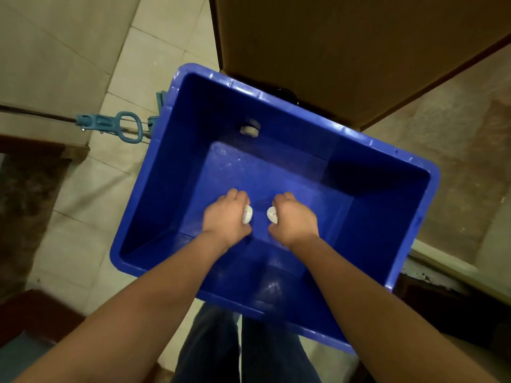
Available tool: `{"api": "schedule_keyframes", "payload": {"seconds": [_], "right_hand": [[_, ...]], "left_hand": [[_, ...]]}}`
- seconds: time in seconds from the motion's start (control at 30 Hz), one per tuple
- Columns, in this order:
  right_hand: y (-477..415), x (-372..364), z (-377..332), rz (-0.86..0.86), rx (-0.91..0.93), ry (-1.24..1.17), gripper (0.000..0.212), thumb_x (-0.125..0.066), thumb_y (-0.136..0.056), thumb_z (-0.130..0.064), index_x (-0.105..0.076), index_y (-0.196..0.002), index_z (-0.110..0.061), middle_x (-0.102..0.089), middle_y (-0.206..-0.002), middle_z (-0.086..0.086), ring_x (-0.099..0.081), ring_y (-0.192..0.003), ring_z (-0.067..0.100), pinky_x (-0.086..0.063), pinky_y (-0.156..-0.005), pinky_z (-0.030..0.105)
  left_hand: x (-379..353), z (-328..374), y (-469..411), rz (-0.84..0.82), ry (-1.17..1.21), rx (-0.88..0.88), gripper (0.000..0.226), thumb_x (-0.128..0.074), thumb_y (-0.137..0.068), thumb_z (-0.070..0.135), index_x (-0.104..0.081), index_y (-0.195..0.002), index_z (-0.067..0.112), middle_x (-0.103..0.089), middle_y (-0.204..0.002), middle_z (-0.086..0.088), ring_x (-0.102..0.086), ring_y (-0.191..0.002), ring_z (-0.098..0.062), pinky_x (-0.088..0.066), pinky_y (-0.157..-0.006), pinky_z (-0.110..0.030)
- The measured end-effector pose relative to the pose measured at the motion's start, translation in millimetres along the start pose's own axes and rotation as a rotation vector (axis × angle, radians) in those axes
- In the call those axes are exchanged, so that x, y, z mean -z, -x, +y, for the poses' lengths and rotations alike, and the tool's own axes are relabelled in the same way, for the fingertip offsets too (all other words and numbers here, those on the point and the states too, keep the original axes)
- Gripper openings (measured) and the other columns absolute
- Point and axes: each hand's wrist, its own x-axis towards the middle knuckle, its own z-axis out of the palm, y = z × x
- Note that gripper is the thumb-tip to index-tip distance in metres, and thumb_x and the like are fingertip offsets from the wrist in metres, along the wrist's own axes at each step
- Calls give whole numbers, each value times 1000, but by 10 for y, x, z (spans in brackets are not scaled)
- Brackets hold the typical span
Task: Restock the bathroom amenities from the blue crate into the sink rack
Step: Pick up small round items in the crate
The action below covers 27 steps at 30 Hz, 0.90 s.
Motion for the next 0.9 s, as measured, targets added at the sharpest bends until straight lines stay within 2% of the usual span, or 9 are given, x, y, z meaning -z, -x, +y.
{"api": "schedule_keyframes", "payload": {"seconds": [0.13, 0.3, 0.4, 0.5, 0.67, 0.83, 0.9], "right_hand": [[256, 162, -86, 45, -13, 10, 29, -62, -79, -13, -52, -106, -16, -52, -113, -1, -51, -74, 21, -32, -53, 27], [717, 360, -234, 125, -63, 1, 29, -61, -80, -15, -51, -108, -18, -53, -110, -1, -53, -73, 23, -35, -56, 28], [1071, 426, -334, 201, -118, -54, 29, -62, -79, -15, -51, -105, -18, -52, -108, -1, -54, -75, 25, -36, -56, 29], [1457, 445, -446, 277, -183, -105, 28, -63, -79, -15, -52, -105, -19, -51, -108, -1, -56, -75, 26, -37, -54, 29], [2086, 449, -641, 437, -267, -176, 27, -66, -79, -16, -53, -103, -19, -48, -109, -2, -58, -74, 26, -47, -57, 33], [2688, 515, -775, 617, -337, -223, 22, -67, -78, -18, -53, -95, -19, -50, -104, -2, -56, -73, 23, -43, -56, 32], [2957, 539, -801, 670, -375, -242, 23, -66, -79, -21, -54, -98, -19, -50, -104, -2, -59, -79, 25, -47, -61, 34]], "left_hand": [[180, 70, 210, 25, -28, -82, 36, -64, -78, 19, -52, -112, 24, -52, -110, 6, -53, -98, -18, -42, -67, -30], [443, 162, 557, 59, -99, -193, 34, -62, -81, 22, -54, -114, 27, -54, -111, 7, -54, -99, -17, -45, -70, -30], [649, 217, 770, 65, -146, -285, 34, -67, -78, 23, -56, -110, 27, -55, -109, 7, -55, -97, -18, -42, -67, -30], [847, 266, 1010, 104, -219, -387, 27, -64, -78, 24, -56, -104, 28, -55, -107, 7, -56, -92, -18, -38, -64, -29], [1098, 391, 1453, 120, -313, -569, 32, -63, -84, 27, -57, -115, 28, -55, -117, 6, -59, -98, -21, -46, -69, -31], [1323, 560, 1888, 196, -409, -742, 39, -62, -84, 33, -55, -123, 30, -54, -121, 9, -61, -94, -20, -45, -67, -30], [1398, 665, 2086, 221, -451, -816, 39, -62, -84, 35, -55, -122, 31, -54, -120, 9, -62, -94, -20, -49, -70, -33]]}}
